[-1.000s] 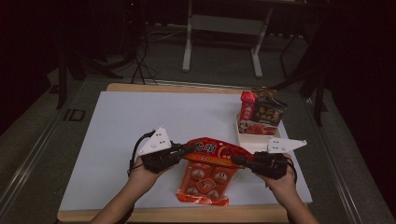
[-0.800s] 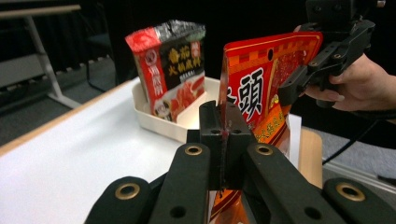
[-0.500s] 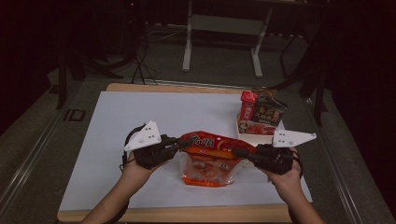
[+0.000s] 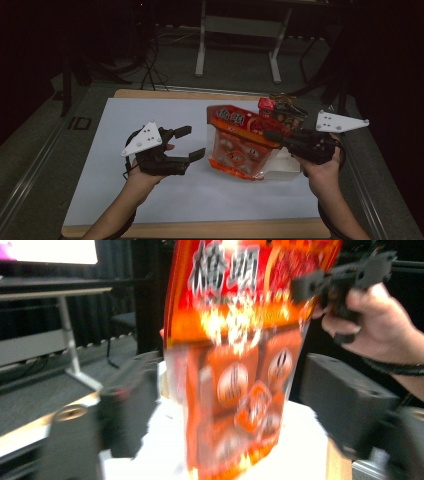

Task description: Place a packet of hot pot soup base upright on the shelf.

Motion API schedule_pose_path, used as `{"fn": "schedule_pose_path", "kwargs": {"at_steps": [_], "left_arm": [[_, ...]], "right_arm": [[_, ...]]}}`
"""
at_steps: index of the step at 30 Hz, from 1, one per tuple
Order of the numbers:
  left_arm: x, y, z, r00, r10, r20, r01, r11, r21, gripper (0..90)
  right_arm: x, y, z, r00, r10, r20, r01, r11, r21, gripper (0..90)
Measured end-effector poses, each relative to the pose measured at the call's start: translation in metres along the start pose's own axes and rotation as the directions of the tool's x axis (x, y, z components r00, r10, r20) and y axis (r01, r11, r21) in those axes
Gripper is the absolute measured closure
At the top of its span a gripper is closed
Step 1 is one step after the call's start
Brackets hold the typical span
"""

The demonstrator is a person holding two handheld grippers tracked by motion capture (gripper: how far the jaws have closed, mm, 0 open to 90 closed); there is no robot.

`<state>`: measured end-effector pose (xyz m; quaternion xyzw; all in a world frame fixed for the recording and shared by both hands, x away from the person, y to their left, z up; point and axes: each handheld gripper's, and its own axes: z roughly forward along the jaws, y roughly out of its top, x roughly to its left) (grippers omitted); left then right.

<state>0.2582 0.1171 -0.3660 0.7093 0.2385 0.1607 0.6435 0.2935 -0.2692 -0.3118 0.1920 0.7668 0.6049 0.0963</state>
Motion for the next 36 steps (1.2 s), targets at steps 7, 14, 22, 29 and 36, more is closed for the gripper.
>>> {"fn": "schedule_pose_path", "kwargs": {"at_steps": [7,14,22,29,36], "left_arm": [[0.001,-0.024,-0.008,0.9991,-0.021,-0.037,0.022,0.9996,0.02,2.8],[0.003,-0.046,-0.015,0.9989,-0.041,-0.024,0.042,0.9985,0.035,2.2],[0.005,-0.072,-0.025,0.9971,-0.073,-0.02,0.074,0.9944,0.076,2.2],[-0.003,-0.087,-0.034,0.9978,-0.058,-0.033,0.06,0.995,0.079,2.2],[-0.004,-0.1,-0.036,0.9976,-0.064,-0.026,0.067,0.9902,0.122,2.2]], "right_arm": [[-0.018,0.013,-0.019,0.9981,0.003,0.061,0.0,0.999,-0.041,90.0],[-0.031,0.019,-0.039,0.9942,-0.003,0.107,0.01,0.998,-0.064,90.0],[-0.049,0.014,-0.06,0.9865,0.009,0.164,0.002,0.998,-0.067,90.0],[-0.073,-0.006,-0.072,0.9794,0.047,0.197,-0.039,0.998,-0.045,90.0],[-0.082,-0.018,-0.072,0.9769,0.07,0.202,-0.065,0.997,-0.03,90.0]]}}
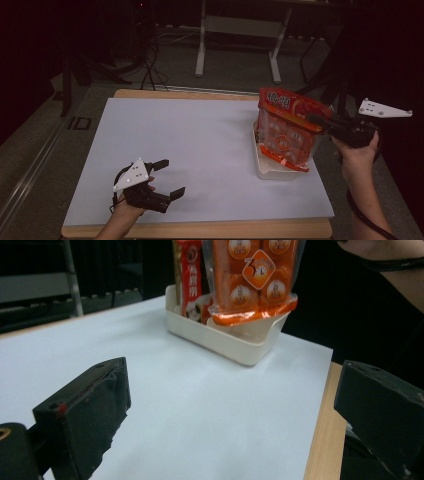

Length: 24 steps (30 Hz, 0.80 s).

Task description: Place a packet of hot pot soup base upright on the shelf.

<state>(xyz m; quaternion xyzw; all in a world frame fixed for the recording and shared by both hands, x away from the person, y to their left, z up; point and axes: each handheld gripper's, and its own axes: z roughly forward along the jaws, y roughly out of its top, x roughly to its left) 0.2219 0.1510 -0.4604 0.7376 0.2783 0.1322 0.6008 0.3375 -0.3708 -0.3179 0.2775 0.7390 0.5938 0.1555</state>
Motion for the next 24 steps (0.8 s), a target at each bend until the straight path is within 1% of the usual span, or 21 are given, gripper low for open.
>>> {"fn": "schedule_pose_path", "kwargs": {"at_steps": [1,4,6,7,9,10,11,13,14,15,16,19,20,21,22,24], "left_arm": [[0.0,-0.004,0.001,1.0,0.003,-0.002,-0.003,0.9999,0.014,2.2],[0.0,-0.009,0.002,1.0,-0.004,-0.001,0.004,0.9996,0.026,2.3],[0.0,-0.014,0.003,1.0,-0.004,0.001,0.004,0.9993,0.038,2.2],[0.0,-0.019,0.005,1.0,-0.002,-0.005,0.002,0.9988,0.049,2.2],[0.0,-0.019,0.005,1.0,-0.002,-0.005,0.002,0.9988,0.049,2.2],[0.0,-0.024,0.005,0.9999,-0.006,-0.008,0.006,0.9985,0.054,2.3],[0.001,-0.026,0.005,0.9999,-0.01,-0.01,0.011,0.9985,0.053,2.2],[0.002,-0.027,0.004,0.9997,-0.021,-0.013,0.022,0.9984,0.052,2.2],[0.002,-0.027,0.004,0.9997,-0.021,-0.013,0.022,0.9984,0.052,2.2],[0.002,-0.027,0.004,0.9997,-0.021,-0.013,0.022,0.9984,0.052,2.2],[0.005,-0.03,0.003,0.9994,-0.031,-0.018,0.032,0.9982,0.052,2.3],[0.006,-0.031,0.003,0.9989,-0.044,-0.017,0.045,0.9981,0.041,2.3],[0.006,-0.031,0.003,0.9989,-0.044,-0.017,0.045,0.9981,0.041,2.3],[0.006,-0.031,0.003,0.9989,-0.044,-0.017,0.045,0.9981,0.041,2.3],[0.006,-0.032,0.004,0.9987,-0.049,-0.017,0.05,0.9979,0.042,2.3],[0.006,-0.032,0.005,0.9986,-0.051,-0.012,0.051,0.9978,0.043,2.2]], "right_arm": [[0.0,-0.001,0.0,1.0,0.001,-0.003,-0.001,1.0,-0.001,90.0],[-0.001,-0.003,0.002,1.0,0.007,-0.005,-0.007,1.0,-0.005,90.0],[-0.001,-0.006,0.005,1.0,0.009,-0.001,-0.009,1.0,0.01,90.0],[-0.001,-0.007,0.007,0.9998,0.016,-0.01,-0.016,1.0,0.012,90.0],[-0.001,-0.008,0.009,0.9999,0.013,-0.01,-0.013,1.0,0.018,90.0],[-0.001,-0.011,0.012,0.9999,0.012,-0.011,-0.012,1.0,0.025,90.0],[-0.002,-0.012,0.013,0.9995,0.021,-0.022,-0.021,1.0,0.021,90.0],[-0.001,-0.016,0.016,0.9998,0.017,-0.005,-0.017,1.0,0.025,90.0],[-0.001,-0.016,0.016,0.9998,0.017,-0.005,-0.017,1.0,0.025,90.0],[-0.002,-0.017,0.016,0.9998,0.021,-0.007,-0.021,0.999,0.026,90.0],[-0.005,-0.023,0.016,0.9994,0.033,-0.002,-0.033,0.999,0.026,90.0],[-0.008,-0.033,0.015,0.9982,0.06,0.0,-0.06,0.998,0.023,90.0],[-0.008,-0.033,0.015,0.9982,0.06,0.0,-0.06,0.998,0.023,90.0],[-0.01,-0.037,0.014,0.9978,0.067,0.001,-0.067,0.998,0.019,90.0],[-0.013,-0.043,0.01,0.9962,0.087,0.005,-0.087,0.996,0.0,90.0],[-0.015,-0.048,0.007,0.9953,0.096,0.012,-0.096,0.995,-0.01,90.0]]}}
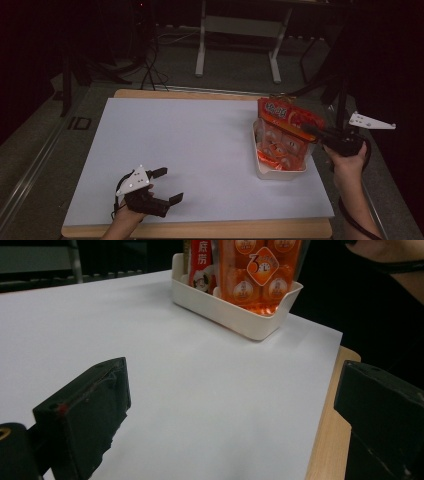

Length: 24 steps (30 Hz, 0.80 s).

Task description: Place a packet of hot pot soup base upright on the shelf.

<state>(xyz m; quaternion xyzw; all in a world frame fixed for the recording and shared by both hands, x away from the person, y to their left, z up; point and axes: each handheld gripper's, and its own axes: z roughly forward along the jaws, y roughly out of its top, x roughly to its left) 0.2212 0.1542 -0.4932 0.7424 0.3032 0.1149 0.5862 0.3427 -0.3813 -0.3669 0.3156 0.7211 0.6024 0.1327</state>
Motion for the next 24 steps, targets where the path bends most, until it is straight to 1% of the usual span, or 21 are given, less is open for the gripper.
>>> {"fn": "schedule_pose_path", "kwargs": {"at_steps": [3,8,11,14,16,18,19,20,21,23,24], "left_arm": [[0.0,-0.001,0.002,1.0,0.0,0.001,0.0,1.0,0.009,2.2],[-0.001,-0.003,0.005,1.0,0.0,0.001,0.0,0.9997,0.023,2.3],[-0.001,-0.004,0.006,1.0,-0.005,0.002,0.005,0.9997,0.024,2.2],[-0.001,-0.004,0.007,1.0,-0.006,0.002,0.006,0.9997,0.023,2.2],[-0.001,-0.004,0.007,1.0,-0.005,0.004,0.005,0.9997,0.024,2.2],[-0.001,-0.004,0.007,1.0,-0.006,0.005,0.006,0.9997,0.023,2.3],[-0.001,-0.004,0.007,1.0,-0.006,0.005,0.005,0.9997,0.023,2.2],[-0.001,-0.005,0.007,0.9999,-0.008,0.006,0.008,0.9998,0.02,2.2],[-0.001,-0.005,0.007,0.9999,-0.01,0.007,0.01,0.9997,0.021,2.3],[-0.001,-0.005,0.007,0.9999,-0.012,0.009,0.012,0.9997,0.02,2.3],[-0.001,-0.006,0.007,0.9999,-0.014,0.009,0.014,0.9997,0.022,2.3]], "right_arm": [[-0.003,-0.007,-0.004,0.9998,0.015,0.009,-0.015,1.0,0.008,90.0],[-0.005,-0.02,-0.005,0.999,0.009,0.045,-0.011,0.999,0.039,90.0],[-0.007,-0.025,-0.011,0.9954,0.014,0.094,-0.018,0.999,0.046,90.0],[-0.01,-0.028,-0.015,0.9922,0.018,0.123,-0.025,0.998,0.056,89.9],[-0.012,-0.03,-0.017,0.9897,0.014,0.142,-0.022,0.998,0.057,88.8],[-0.011,-0.029,-0.018,0.9871,0.017,0.159,-0.025,0.998,0.05,82.7],[-0.011,-0.028,-0.019,0.9864,0.022,0.163,-0.03,0.999,0.043,82.0],[-0.01,-0.027,-0.019,0.9846,0.018,0.174,-0.025,0.999,0.041,79.5],[-0.008,-0.024,-0.02,0.982,0.017,0.188,-0.023,0.999,0.032,74.5],[-0.006,-0.019,-0.021,0.9803,0.01,0.197,-0.014,1.0,0.023,72.5],[-0.003,-0.015,-0.022,0.9762,-0.002,0.217,-0.003,1.0,0.021,71.0]]}}
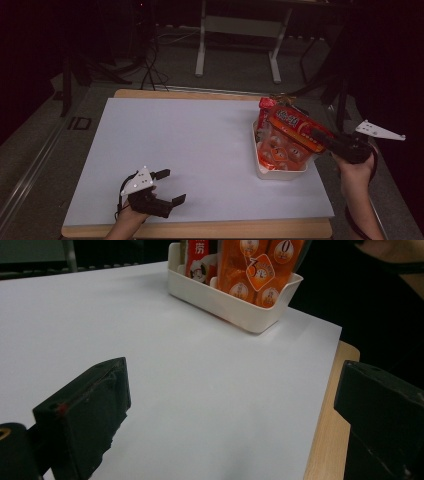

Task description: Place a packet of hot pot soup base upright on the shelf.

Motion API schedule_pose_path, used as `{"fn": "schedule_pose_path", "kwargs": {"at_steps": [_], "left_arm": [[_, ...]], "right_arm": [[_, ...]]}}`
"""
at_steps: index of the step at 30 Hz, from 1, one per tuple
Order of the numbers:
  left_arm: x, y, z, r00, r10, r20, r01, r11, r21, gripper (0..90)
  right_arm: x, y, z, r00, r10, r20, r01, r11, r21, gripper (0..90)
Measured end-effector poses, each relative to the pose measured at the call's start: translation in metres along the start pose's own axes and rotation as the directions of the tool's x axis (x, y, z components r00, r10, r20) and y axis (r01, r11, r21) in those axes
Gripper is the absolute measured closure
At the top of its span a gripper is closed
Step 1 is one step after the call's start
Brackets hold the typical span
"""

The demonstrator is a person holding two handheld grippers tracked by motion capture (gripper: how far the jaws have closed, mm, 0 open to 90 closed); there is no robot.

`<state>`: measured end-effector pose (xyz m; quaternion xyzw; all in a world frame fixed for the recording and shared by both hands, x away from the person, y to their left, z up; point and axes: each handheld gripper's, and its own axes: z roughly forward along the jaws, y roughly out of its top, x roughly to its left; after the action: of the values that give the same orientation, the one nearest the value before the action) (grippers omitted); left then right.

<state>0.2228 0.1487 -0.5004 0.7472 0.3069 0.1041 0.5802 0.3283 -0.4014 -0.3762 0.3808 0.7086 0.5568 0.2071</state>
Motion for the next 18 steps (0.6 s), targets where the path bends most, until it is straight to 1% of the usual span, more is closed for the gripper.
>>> {"fn": "schedule_pose_path", "kwargs": {"at_steps": [2,3,5,6,8,9,10,11,12,13,15,16,18], "left_arm": [[0.0,0.0,0.0,1.0,-0.001,0.001,0.001,1.0,-0.001,2.2],[0.0,0.0,0.0,1.0,-0.001,0.0,0.001,1.0,-0.003,2.2],[0.0,0.0,0.0,1.0,-0.003,0.002,0.003,1.0,-0.005,2.2],[0.0,0.0,-0.001,1.0,-0.003,0.002,0.003,1.0,-0.006,2.2],[0.0,0.0,-0.001,1.0,-0.005,0.002,0.005,1.0,-0.006,2.2],[0.0,0.0,0.0,1.0,-0.006,0.001,0.006,1.0,-0.005,2.2],[0.0,0.0,-0.001,1.0,-0.007,0.003,0.007,0.9999,-0.008,2.3],[0.0,0.0,0.0,1.0,-0.008,0.004,0.008,1.0,-0.006,2.2],[0.0,0.0,0.0,1.0,-0.004,0.003,0.004,1.0,-0.003,2.2],[0.0,0.0,0.0,1.0,-0.003,0.002,0.003,1.0,-0.005,2.2],[0.0,0.0,0.0,1.0,-0.003,0.002,0.003,1.0,-0.005,2.2],[-0.001,0.0,0.001,1.0,-0.003,0.004,0.003,1.0,-0.006,2.3],[-0.001,0.0,0.001,1.0,-0.002,0.006,0.002,1.0,-0.004,2.3]], "right_arm": [[0.002,0.006,-0.002,0.9999,-0.001,0.012,0.002,1.0,-0.008,69.3],[0.003,0.01,-0.004,0.9999,0.001,0.017,0.0,1.0,-0.015,71.1],[0.004,0.015,-0.006,0.9996,0.003,0.029,-0.002,1.0,-0.019,70.5],[0.004,0.018,-0.007,0.9997,0.007,0.022,-0.007,1.0,-0.021,73.3],[0.005,0.021,-0.008,0.9983,-0.007,0.058,0.008,1.0,-0.009,71.7],[0.004,0.023,-0.009,0.999,0.01,0.044,-0.009,1.0,-0.019,71.5],[0.004,0.024,-0.011,0.9991,0.016,0.038,-0.015,0.999,-0.032,71.0],[0.005,0.026,-0.012,0.9994,0.017,0.031,-0.016,0.999,-0.051,68.1],[0.006,0.028,-0.014,0.9998,0.016,0.012,-0.016,0.998,-0.068,64.2],[0.008,0.03,-0.015,0.9999,0.015,-0.001,-0.015,0.997,-0.082,62.5],[0.01,0.032,-0.016,0.9999,0.013,-0.006,-0.013,0.996,-0.088,62.5],[0.018,0.038,-0.016,0.9996,-0.006,-0.026,0.004,0.996,-0.088,59.3],[0.026,0.042,-0.016,0.9987,-0.019,-0.048,0.015,0.997,-0.082,54.2]]}}
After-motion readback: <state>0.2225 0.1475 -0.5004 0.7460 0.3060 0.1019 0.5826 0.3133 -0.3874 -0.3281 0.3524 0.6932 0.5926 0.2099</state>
